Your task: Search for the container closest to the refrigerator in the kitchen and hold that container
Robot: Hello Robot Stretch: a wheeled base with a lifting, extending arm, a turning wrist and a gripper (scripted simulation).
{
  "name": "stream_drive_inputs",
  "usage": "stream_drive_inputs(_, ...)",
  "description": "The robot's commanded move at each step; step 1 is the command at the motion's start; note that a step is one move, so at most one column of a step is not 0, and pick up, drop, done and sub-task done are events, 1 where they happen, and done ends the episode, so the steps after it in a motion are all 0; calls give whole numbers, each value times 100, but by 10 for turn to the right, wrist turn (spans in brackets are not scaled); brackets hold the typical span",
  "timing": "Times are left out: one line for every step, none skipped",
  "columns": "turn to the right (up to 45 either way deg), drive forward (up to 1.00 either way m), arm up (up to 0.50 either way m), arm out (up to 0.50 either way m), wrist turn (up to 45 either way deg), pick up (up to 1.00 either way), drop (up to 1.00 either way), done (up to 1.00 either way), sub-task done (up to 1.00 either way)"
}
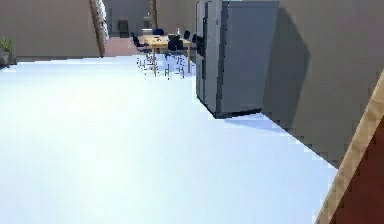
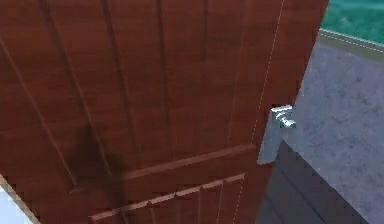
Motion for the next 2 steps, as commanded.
stream_drive_inputs(0, 55, 0, 0, 0, 0, 0, 0, 0)
stream_drive_inputs(120, 0, 0, 0, 0, 0, 0, 0, 0)
